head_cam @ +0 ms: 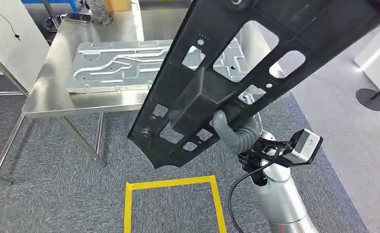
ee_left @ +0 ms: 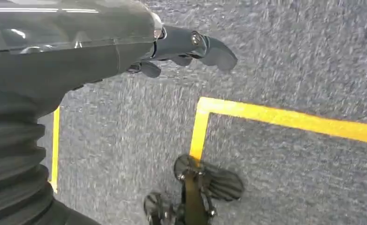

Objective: Take the parts from the cabinet and place them on the table.

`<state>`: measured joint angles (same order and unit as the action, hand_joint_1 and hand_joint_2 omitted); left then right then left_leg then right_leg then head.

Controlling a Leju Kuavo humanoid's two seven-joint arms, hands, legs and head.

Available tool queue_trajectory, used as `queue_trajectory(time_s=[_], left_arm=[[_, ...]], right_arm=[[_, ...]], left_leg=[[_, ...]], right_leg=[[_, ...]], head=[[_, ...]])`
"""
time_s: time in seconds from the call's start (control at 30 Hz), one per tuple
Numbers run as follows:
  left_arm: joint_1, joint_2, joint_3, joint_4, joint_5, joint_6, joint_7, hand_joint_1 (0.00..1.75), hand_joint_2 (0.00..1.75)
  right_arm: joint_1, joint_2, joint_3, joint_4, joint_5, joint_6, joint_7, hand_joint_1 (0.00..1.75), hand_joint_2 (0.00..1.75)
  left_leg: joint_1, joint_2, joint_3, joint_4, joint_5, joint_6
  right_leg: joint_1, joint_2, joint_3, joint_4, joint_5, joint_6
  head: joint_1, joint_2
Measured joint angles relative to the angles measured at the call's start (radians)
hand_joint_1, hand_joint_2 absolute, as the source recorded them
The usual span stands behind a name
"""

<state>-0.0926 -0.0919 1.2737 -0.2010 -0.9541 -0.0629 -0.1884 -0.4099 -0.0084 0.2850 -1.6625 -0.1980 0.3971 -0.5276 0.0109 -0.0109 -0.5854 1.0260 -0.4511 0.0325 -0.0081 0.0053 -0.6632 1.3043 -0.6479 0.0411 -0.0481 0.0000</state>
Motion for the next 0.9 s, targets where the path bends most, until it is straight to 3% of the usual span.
queue_trajectory(time_s=[0.03,0.07,0.1,0.13,0.17,0.2,0.23,0.3,0.37,0.4,0.43,0.5,0.53,0.57,0.6,0.63,0.67,0.7,0.73,0.77,0.83,0.87,0.9], left_arm=[[0.001,0.0,0.0,0.0,0.0,0.0,0.0,0.0,1.75],[0.001,0.0,0.001,0.0,0.0,0.0,0.0,0.0,1.75],[0.001,0.0,0.001,0.0,0.0,0.0,0.0,0.0,1.75],[0.0,0.0,0.001,0.0,0.0,0.001,0.0,0.0,1.75],[0.001,-0.002,0.001,0.0,0.0,0.002,0.0,0.0,1.75],[0.0,-0.004,0.002,0.0,0.0,0.002,0.0,0.0,1.75],[-0.001,-0.004,0.002,0.0,0.001,0.003,0.0,0.0,1.75],[-0.001,-0.005,0.003,0.0,0.003,0.003,0.001,0.0,1.75],[-0.006,-0.003,0.003,0.0,0.003,0.004,0.001,0.0,1.75],[-0.008,-0.005,0.003,0.0,0.003,0.005,0.001,0.0,1.75],[-0.008,-0.006,0.003,0.0,0.003,0.005,0.001,0.0,1.75],[-0.004,-0.006,0.003,0.0,0.003,0.006,0.001,0.0,1.75],[-0.002,-0.006,0.005,0.0,0.003,0.006,0.001,0.0,1.75],[-0.001,-0.006,0.005,0.0,0.003,0.006,0.001,0.0,1.75],[-0.001,-0.005,0.005,0.0,0.003,0.006,0.001,0.0,1.75],[0.0,-0.005,0.005,0.0,0.003,0.006,0.001,0.0,1.75],[0.002,-0.005,0.006,0.0,0.002,0.006,0.001,0.0,1.75],[0.005,-0.005,0.006,0.0,0.0,0.006,0.0,0.0,1.75],[0.003,-0.005,0.006,0.0,0.0,0.006,0.001,0.0,1.75],[0.003,-0.005,0.006,0.0,0.0,0.006,0.0,0.0,1.75],[0.001,-0.004,0.006,0.0,0.0,0.006,0.0,0.0,1.75],[0.0,-0.005,0.006,0.0,0.0,0.005,0.0,0.0,1.75],[-0.001,-0.005,0.006,0.0,0.0,0.005,-0.001,0.0,1.75]], right_arm=[[0.003,0.0,0.0,0.0,0.0,0.0,0.0,1.75,1.75],[0.005,0.0,0.0,0.0,0.0,0.0,0.0,1.75,1.75],[0.006,0.0,0.0,0.0,0.0,0.0,0.001,1.75,1.75],[0.006,0.0,-0.002,0.0,0.0,0.0,0.0,1.75,1.75],[0.006,0.0,-0.003,0.0,0.0,0.001,0.0,1.75,1.75],[0.008,0.0,-0.006,0.002,0.0,0.001,0.0,1.75,1.75],[0.008,0.0,-0.007,0.003,0.001,0.001,0.001,1.75,1.75],[0.005,0.0,-0.007,0.003,0.0,0.001,0.001,1.75,1.75],[0.002,0.001,-0.007,0.001,0.001,0.002,0.001,1.75,1.75],[0.0,0.002,-0.007,0.0,0.0,0.002,0.0,1.75,1.75],[-0.002,0.003,-0.007,0.0,0.0,0.002,0.0,1.75,1.75],[0.0,0.003,-0.007,0.0,0.0,0.003,0.001,1.75,1.75],[0.001,0.003,-0.007,0.0,0.0,0.004,0.001,1.75,1.75],[0.002,0.002,-0.007,0.0,0.0,0.006,0.001,1.75,1.75],[0.003,0.003,-0.007,0.0,0.0,0.005,0.001,1.75,1.75],[0.003,0.003,-0.007,0.0,0.0,0.005,0.001,1.75,1.75],[0.003,0.003,-0.007,0.0,0.0,0.005,0.001,1.75,1.75],[0.003,0.002,-0.008,0.002,-0.001,0.006,0.0,1.75,1.75],[0.005,0.002,-0.008,0.001,-0.002,0.006,-0.001,1.75,1.75],[0.005,0.002,-0.009,0.0,-0.002,0.005,0.001,1.75,1.75],[0.002,0.002,-0.013,-0.002,-0.004,0.005,0.0,1.75,1.75],[0.002,0.002,-0.013,-0.003,-0.004,0.005,0.0,1.75,1.75],[0.001,0.002,-0.015,-0.003,-0.005,0.005,-0.002,1.75,1.75]], left_leg=[[0.0,-0.001,0.012,0.0,-0.011,0.0],[0.0,-0.004,0.028,0.0,-0.023,-0.001],[0.0,-0.005,0.044,0.0,-0.035,-0.003],[0.0,-0.007,0.062,0.0,-0.048,-0.006],[0.0,-0.007,0.065,-0.004,-0.061,-0.01],[-0.003,-0.009,0.088,0.006,-0.072,-0.016],[-0.004,-0.012,0.088,-0.001,-0.083,-0.024],[-0.003,-0.011,0.105,0.006,-0.075,-0.038],[0.001,-0.005,0.089,0.049,-0.073,-0.044],[0.001,-0.001,0.053,0.106,-0.074,-0.049],[0.002,0.0,0.003,0.178,-0.091,-0.055],[0.005,0.003,-0.084,0.28,-0.155,-0.063],[0.007,0.003,-0.112,0.29,-0.173,-0.067],[0.008,0.004,-0.12,0.268,-0.167,-0.067],[0.009,0.005,-0.115,0.215,-0.136,-0.063],[0.01,0.006,-0.1,0.135,-0.07,-0.06],[0.011,0.008,-0.086,0.057,0.021,-0.059],[0.007,0.011,-0.092,0.006,0.078,-0.058],[0.004,0.012,-0.084,0.019,0.046,-0.048],[0.001,0.009,-0.082,0.019,0.057,-0.039],[0.003,0.006,-0.064,0.008,0.053,-0.023],[0.006,0.005,-0.053,0.001,0.05,-0.019],[0.006,0.005,-0.043,-0.002,0.044,-0.012]], right_leg=[[-0.001,0.0,-0.024,-0.001,-0.009,0.001],[-0.002,0.0,-0.031,-0.036,0.011,-0.001],[-0.002,0.0,-0.024,-0.095,0.056,-0.004],[-0.002,0.0,-0.011,-0.169,0.122,-0.01],[0.002,0.0,-0.001,-0.245,0.218,-0.018],[0.008,0.002,-0.006,-0.265,0.247,-0.021],[0.011,0.002,0.002,-0.263,0.231,-0.026],[0.011,0.004,0.017,-0.273,0.231,-0.044],[0.006,0.004,0.049,-0.292,0.225,-0.053],[0.004,0.001,0.061,-0.296,0.219,-0.062],[0.003,0.0,0.069,-0.297,0.21,-0.064],[0.003,0.001,0.09,-0.297,0.189,-0.064],[0.002,0.003,0.104,-0.297,0.178,-0.063],[0.001,0.004,0.118,-0.297,0.167,-0.061],[0.0,0.005,0.136,-0.297,0.153,-0.058],[-0.002,0.004,0.157,-0.297,0.138,-0.053],[-0.003,0.003,0.169,-0.298,0.123,-0.048],[0.001,0.003,0.181,-0.289,0.11,-0.042],[0.003,0.008,0.182,-0.295,0.102,-0.035],[0.002,0.007,0.189,-0.303,0.093,-0.025],[0.001,0.006,0.202,-0.298,0.101,-0.015],[-0.002,0.004,0.189,-0.268,0.106,-0.011],[-0.003,0.002,0.156,-0.208,0.112,-0.007]], head=[[0.0,0.0],[0.0,0.0],[0.0,0.0],[0.0,0.0],[0.0,0.0],[0.0,0.0],[0.002,0.0],[0.0,0.0],[0.001,0.0],[0.0,0.0],[0.0,0.0],[0.0,0.0],[0.0,0.0],[0.0,0.0],[0.0,0.0],[0.0,0.0],[0.0,0.0],[0.0,0.0],[0.0,0.0],[0.0,0.0],[0.0,0.0],[0.0,0.0],[0.0,0.0]])
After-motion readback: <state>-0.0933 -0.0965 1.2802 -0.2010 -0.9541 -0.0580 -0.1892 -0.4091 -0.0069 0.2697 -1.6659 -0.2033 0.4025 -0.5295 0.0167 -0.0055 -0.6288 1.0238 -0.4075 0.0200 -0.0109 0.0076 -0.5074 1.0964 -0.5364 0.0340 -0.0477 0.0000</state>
